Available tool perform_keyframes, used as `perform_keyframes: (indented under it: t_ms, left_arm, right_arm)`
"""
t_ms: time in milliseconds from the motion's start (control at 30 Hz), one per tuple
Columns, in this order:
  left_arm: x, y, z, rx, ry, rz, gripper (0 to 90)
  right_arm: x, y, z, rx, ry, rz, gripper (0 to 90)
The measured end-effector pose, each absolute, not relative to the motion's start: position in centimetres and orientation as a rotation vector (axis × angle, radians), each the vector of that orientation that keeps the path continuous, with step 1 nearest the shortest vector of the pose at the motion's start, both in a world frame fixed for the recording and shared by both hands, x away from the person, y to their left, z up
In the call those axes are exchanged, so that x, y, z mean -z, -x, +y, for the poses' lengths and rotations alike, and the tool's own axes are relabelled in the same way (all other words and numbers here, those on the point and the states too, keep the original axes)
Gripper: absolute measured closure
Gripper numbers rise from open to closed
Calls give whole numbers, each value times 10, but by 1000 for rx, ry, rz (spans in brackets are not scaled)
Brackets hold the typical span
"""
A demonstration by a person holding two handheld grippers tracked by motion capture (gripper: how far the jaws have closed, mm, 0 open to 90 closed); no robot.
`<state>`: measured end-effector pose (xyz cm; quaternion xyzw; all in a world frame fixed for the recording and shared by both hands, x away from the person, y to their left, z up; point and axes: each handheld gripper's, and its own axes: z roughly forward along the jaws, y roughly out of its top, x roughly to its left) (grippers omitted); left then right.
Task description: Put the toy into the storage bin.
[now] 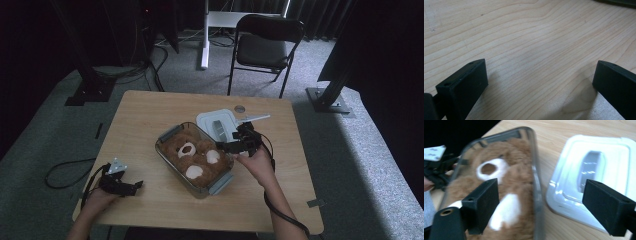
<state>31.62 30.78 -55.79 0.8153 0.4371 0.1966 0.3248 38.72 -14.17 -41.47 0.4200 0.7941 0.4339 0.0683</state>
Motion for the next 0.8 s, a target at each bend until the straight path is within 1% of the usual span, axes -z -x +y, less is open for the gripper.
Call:
perform_keyframes:
  t_ms: [433, 800]
  left_arm:
    - [558, -316, 308, -517, -2140, 1145, 3]
    - [558, -316, 308, -516, -2141, 1143, 3]
  right_arm:
    - [439, -426, -163, -1208, -1433, 2324, 121]
    - [461, -452, -161, -1125, -1480, 2313, 146]
